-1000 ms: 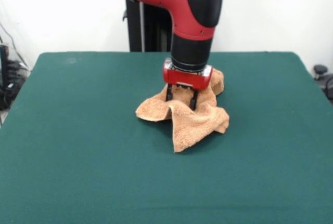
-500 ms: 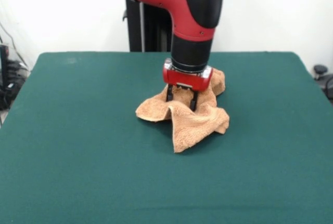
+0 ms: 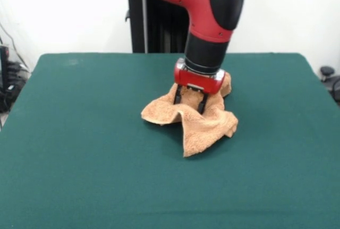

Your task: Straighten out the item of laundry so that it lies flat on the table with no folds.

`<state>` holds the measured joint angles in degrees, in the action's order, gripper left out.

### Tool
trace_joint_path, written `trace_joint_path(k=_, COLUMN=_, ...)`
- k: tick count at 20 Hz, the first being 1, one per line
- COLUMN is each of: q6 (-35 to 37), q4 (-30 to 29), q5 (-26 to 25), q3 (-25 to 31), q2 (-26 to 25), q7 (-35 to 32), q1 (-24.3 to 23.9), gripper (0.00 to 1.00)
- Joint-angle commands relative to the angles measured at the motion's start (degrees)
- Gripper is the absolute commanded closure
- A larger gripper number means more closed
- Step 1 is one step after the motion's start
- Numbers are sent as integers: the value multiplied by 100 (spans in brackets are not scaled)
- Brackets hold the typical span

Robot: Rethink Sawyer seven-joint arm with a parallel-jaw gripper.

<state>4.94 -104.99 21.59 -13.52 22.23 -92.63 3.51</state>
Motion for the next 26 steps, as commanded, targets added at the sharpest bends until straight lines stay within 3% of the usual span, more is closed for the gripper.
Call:
trace_joint_path(k=1, q6=516, q4=474, q5=361, q3=694, q2=-648, q7=-1352, q1=673, gripper=0)
trace_joint_path(k=22, q6=480, q4=405, q5=954, q3=1120, q2=-539, q7=-1731, q1=667, gripper=0)
trace_joint_path(k=26, q6=680, q4=396, q5=1030, q3=996, q2=-433, q7=-1713, q1=762, gripper=0)
